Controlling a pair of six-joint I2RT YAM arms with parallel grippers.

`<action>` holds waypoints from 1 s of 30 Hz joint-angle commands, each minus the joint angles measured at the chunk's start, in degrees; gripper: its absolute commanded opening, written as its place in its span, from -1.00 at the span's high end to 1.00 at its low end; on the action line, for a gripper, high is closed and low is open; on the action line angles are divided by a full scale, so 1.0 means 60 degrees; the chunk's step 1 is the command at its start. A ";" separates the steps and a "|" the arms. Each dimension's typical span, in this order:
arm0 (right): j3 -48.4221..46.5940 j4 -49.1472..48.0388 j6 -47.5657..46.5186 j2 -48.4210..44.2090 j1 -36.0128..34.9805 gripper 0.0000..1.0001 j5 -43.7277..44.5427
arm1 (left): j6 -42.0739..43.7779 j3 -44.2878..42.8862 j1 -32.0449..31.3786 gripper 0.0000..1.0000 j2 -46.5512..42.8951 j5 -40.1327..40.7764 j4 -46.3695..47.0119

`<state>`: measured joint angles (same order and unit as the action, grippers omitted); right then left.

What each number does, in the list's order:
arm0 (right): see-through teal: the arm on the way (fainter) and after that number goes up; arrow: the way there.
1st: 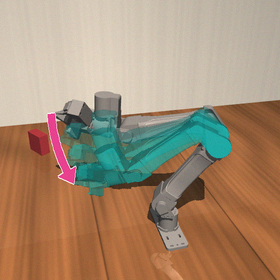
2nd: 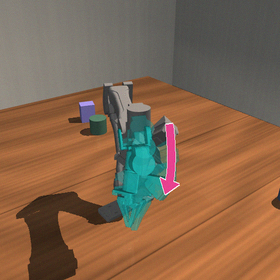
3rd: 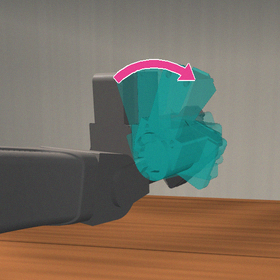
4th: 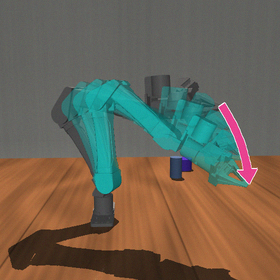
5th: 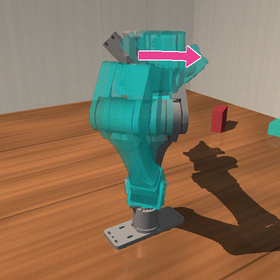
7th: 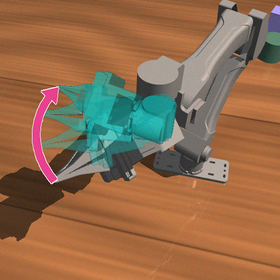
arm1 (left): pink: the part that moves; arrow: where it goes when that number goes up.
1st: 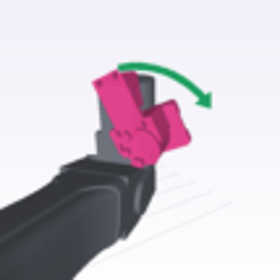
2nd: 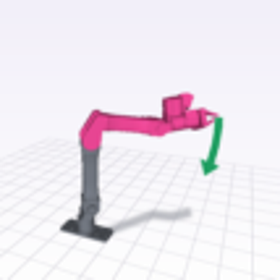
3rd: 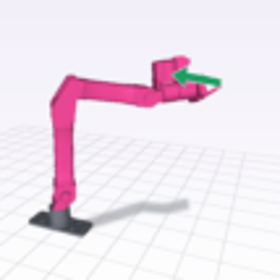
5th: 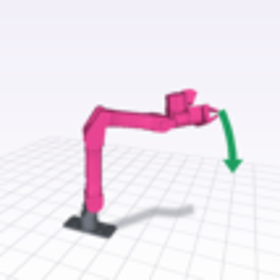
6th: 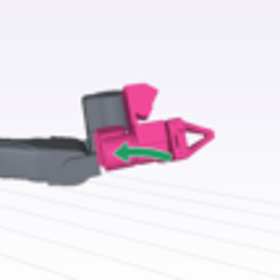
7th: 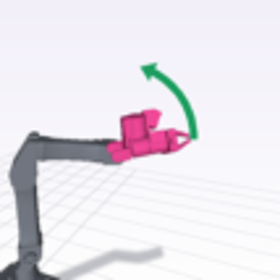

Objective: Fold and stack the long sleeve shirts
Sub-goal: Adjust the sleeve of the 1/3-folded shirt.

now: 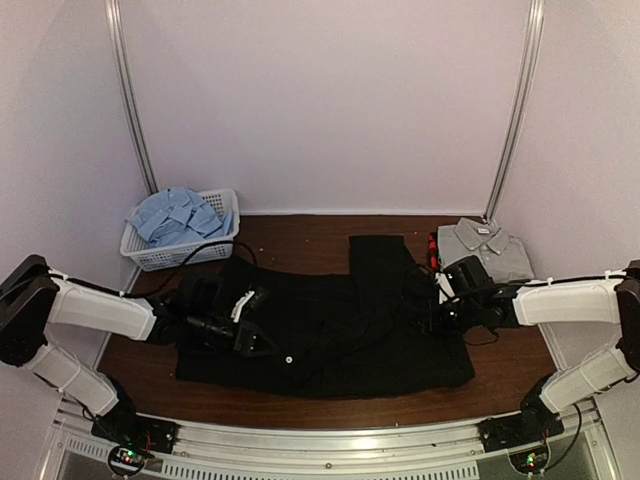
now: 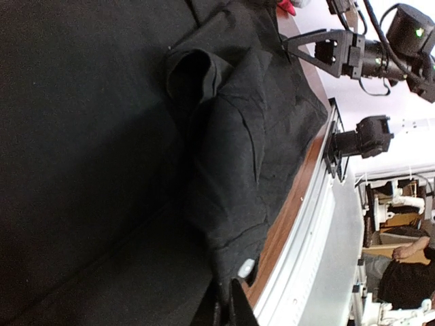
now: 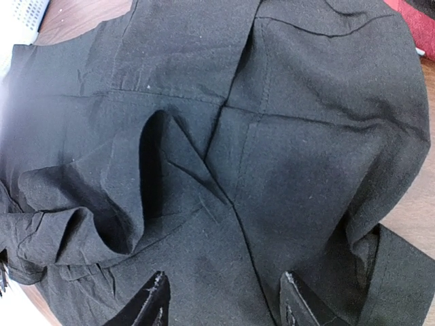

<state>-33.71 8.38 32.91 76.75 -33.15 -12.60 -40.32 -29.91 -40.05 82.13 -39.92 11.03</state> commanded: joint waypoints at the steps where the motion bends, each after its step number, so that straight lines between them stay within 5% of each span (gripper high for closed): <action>1: -0.0427 0.0039 -0.0104 0.0112 -0.0104 -0.11 0.0128 | 0.0281 -0.0641 0.0069 1.00 -0.0100 0.0280 -0.0187; 6: -0.0629 0.0323 -0.0427 -0.0068 -0.0115 -0.11 0.0479 | 0.1791 -0.2144 0.0236 1.00 0.0555 -0.0008 -0.3642; 12: -0.0531 0.0352 -0.0976 -0.0612 -0.0115 -0.11 0.0989 | 0.2403 -0.2614 0.0674 1.00 0.0517 -0.0376 -0.5740; 17: -0.0310 0.0158 -0.1100 -0.0823 -0.0108 -0.12 0.1241 | 0.2081 -0.2244 0.1170 1.00 -0.0213 -0.1416 -0.6062; 30: -0.0478 0.0039 -0.1190 -0.0430 -0.0122 -0.12 0.1163 | 0.2971 -0.2006 0.2994 1.00 -0.1152 -0.1694 -0.7786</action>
<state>-36.05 9.23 26.65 73.69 -33.52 -6.98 -26.52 -42.70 -25.04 75.94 -48.62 -31.24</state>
